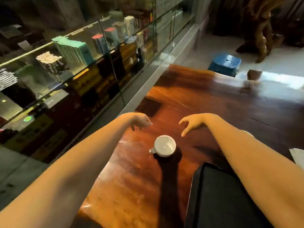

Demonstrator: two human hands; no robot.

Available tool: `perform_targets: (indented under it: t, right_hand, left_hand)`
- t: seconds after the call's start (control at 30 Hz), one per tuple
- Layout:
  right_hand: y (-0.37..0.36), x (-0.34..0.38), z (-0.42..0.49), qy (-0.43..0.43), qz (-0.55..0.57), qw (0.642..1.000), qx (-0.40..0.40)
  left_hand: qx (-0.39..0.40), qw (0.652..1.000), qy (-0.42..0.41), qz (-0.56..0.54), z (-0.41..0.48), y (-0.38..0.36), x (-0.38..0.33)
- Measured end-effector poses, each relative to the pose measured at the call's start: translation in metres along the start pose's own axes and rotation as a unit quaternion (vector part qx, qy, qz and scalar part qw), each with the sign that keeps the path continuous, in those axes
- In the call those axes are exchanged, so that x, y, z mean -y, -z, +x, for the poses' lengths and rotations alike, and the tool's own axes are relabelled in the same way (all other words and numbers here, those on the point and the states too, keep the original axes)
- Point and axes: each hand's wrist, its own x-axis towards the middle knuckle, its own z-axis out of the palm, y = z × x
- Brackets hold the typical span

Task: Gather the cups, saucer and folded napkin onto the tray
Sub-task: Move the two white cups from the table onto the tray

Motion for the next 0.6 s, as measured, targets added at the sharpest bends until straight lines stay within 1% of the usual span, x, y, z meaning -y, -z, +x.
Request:
perform_targets:
  t: [0.03,0.1,0.17,0.2,0.27,0.37,0.43,0.6]
  right_hand:
    - [-0.011,-0.002,0.006,-0.007,-0.003,1.0,0.004]
    - [-0.034,-0.01,0.018,-0.019,0.025,0.999,0.018]
    - [-0.062,-0.017,0.03,-0.025,0.068,0.997,0.031]
    - [-0.073,-0.021,0.035,-0.029,0.095,0.995,0.025]
    - [-0.089,-0.025,0.043,-0.018,0.135,0.991,0.015]
    - [-0.106,-0.028,0.054,0.013,0.184,0.983,0.0]
    - [-0.111,-0.025,0.056,0.031,0.204,0.978,-0.009]
    - [-0.116,-0.027,0.059,0.066,0.243,0.967,-0.037]
  left_hand:
    - [0.002,1.0,0.006,0.003,0.004,-0.008,0.006]
    - [0.016,1.0,0.006,0.007,0.017,-0.028,0.017]
    - [0.033,0.999,0.0,-0.001,0.031,-0.053,0.026]
    - [0.033,0.999,-0.006,-0.014,0.037,-0.064,0.03]
    - [0.036,0.995,-0.047,-0.074,0.05,-0.081,0.037]
    - [0.062,0.969,-0.108,-0.214,0.061,-0.096,0.043]
    - [0.077,0.953,-0.138,-0.257,0.062,-0.102,0.043]
    - [0.098,0.931,-0.166,-0.31,0.069,-0.116,0.05]
